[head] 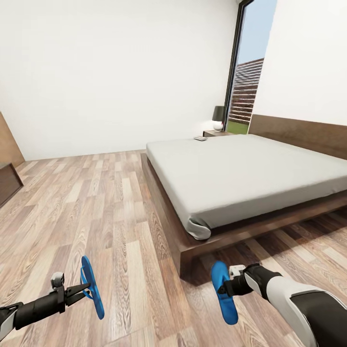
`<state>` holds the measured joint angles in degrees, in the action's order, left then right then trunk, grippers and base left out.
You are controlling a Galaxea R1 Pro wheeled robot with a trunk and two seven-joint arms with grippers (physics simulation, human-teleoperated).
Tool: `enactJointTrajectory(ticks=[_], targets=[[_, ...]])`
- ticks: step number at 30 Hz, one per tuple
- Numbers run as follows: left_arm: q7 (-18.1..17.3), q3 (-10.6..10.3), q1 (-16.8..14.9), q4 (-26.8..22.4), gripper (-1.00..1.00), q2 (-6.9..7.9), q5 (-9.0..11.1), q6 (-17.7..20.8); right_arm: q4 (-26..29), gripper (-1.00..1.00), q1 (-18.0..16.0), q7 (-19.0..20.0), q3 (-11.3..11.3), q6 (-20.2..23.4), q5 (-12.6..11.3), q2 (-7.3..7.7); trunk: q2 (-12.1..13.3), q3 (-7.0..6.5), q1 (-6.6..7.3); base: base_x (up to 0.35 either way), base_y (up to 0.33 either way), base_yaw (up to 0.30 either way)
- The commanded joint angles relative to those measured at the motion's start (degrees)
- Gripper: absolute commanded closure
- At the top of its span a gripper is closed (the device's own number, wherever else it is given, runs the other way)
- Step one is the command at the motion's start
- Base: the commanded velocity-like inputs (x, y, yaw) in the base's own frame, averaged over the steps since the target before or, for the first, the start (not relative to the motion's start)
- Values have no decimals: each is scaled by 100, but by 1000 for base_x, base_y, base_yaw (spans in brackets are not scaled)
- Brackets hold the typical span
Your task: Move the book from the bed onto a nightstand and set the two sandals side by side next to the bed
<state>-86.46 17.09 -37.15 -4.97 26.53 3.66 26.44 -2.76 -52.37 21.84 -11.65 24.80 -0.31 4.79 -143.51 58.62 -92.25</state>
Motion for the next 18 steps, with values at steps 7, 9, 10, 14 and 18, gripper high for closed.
enactJointTrajectory(ticks=[7,9,10,14,18], targets=[[-12,-30,-3,4,100,1,38,54,-13,100,22,-124,-28,12,-21,-5,-2,5,1,0,0,0],[-12,-30,-3,5,100,1,38,54,-13,100,23,-123,-29,12,-21,-5,-2,5,1,0,0,0],[-12,-30,-3,5,100,1,38,55,-13,100,24,-121,-29,10,-21,-5,-2,5,1,0,0,0],[-11,-30,-3,5,100,-3,38,55,-14,100,25,-119,-30,16,-22,-5,-2,5,1,0,-25,0],[-11,-30,-3,5,100,-6,38,55,-14,100,25,-124,-30,16,-22,-5,-2,5,1,0,-82,0]])
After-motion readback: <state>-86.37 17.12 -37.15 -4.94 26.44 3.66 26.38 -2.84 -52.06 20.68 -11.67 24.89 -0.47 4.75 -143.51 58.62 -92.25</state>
